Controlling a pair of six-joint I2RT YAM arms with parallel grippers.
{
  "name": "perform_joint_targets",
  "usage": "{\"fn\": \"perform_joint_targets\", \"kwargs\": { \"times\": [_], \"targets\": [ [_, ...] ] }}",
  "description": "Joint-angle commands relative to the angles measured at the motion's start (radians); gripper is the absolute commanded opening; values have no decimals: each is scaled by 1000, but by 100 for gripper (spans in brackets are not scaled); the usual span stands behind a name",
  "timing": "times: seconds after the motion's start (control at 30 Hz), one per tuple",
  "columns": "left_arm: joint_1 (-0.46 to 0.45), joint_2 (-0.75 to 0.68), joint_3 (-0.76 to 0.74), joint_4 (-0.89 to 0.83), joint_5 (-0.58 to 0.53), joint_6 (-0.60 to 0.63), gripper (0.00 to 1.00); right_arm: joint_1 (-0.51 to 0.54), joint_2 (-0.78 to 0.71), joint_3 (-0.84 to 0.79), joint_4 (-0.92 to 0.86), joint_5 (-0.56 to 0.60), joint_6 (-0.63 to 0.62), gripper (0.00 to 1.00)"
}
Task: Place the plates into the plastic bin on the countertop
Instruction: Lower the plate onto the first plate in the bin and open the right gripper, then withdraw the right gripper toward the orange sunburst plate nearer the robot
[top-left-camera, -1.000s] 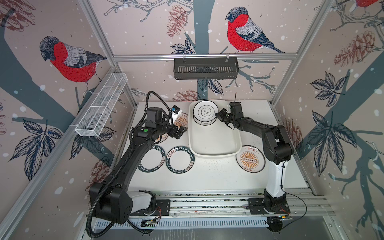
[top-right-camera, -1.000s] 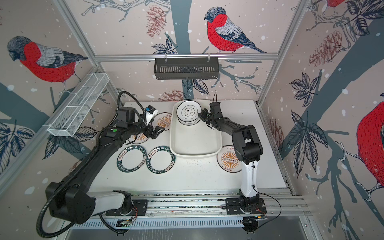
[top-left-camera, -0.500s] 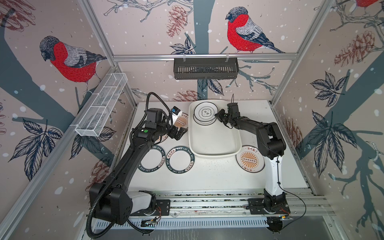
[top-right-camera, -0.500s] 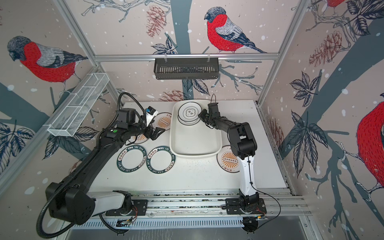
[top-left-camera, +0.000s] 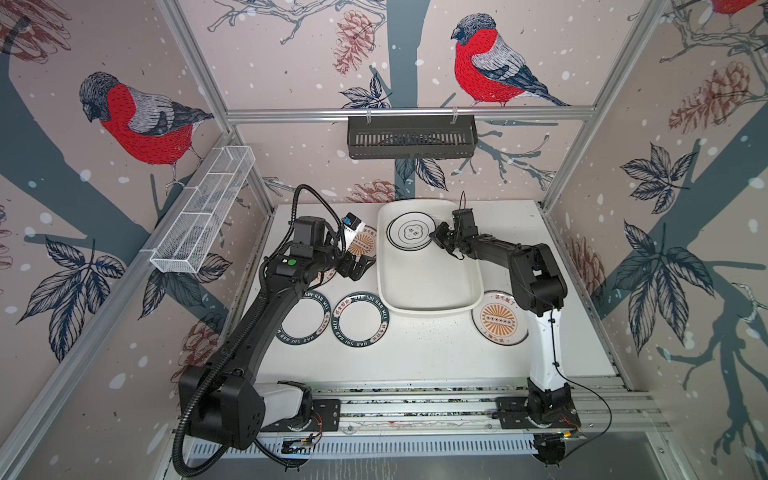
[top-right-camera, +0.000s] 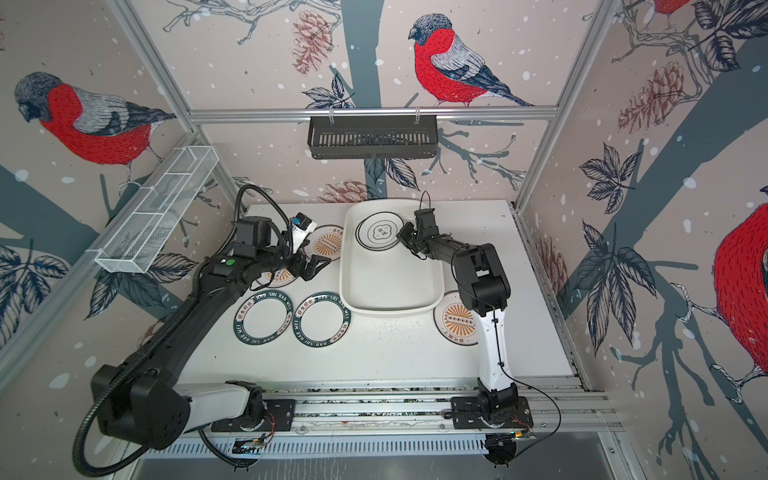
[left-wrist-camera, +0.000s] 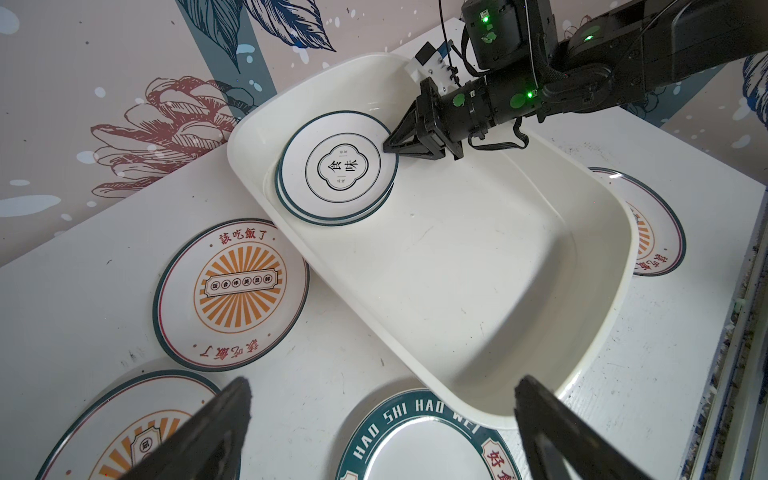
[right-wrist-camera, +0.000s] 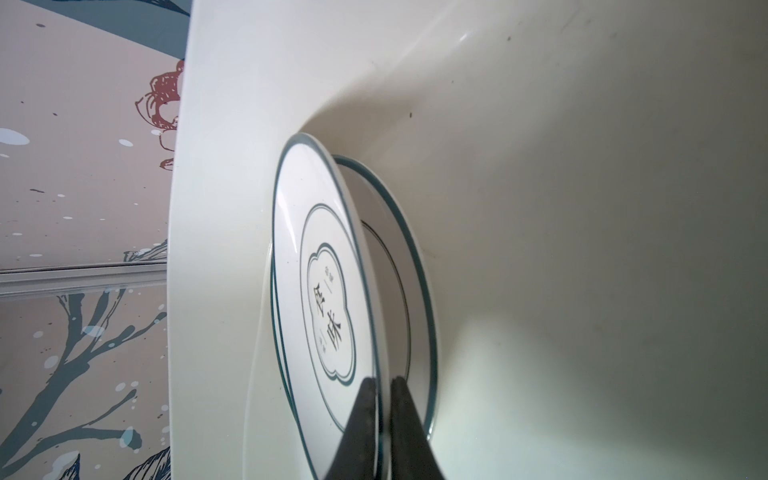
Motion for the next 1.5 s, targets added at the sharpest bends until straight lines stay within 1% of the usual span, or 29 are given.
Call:
{"fn": "perform_joint_targets", "kwargs": {
  "times": [0.0,0.13,0.4,0.57,0.83,1.1,1.33,1.47],
  "targets": [
    [-2,-6,3,11,13,8,98,1,4,14,4,12,0,14],
    [-2,-5,4,12,14,9,98,0,10,30,-17,13,-4,21],
    [-2,-1,7,14,17,9,98,2,7,51,-80,30,-28,32],
    [-2,-2,5,15,20,10,98,8,0,69,-129,48,-61,35],
    [-2,-5,4,14,20,12,98,24,8,106,-193,73,-96,36],
    [-2,-10,-1,15,22,15,98,41,44,189,-277,96,-124,37],
    [-3,-12,3,13,27,17,98,38,33,184,-303,110,-130,37],
    [-3,-16,6,5,31,18,98,38,0,176,-310,115,-138,37]
  ]
}}
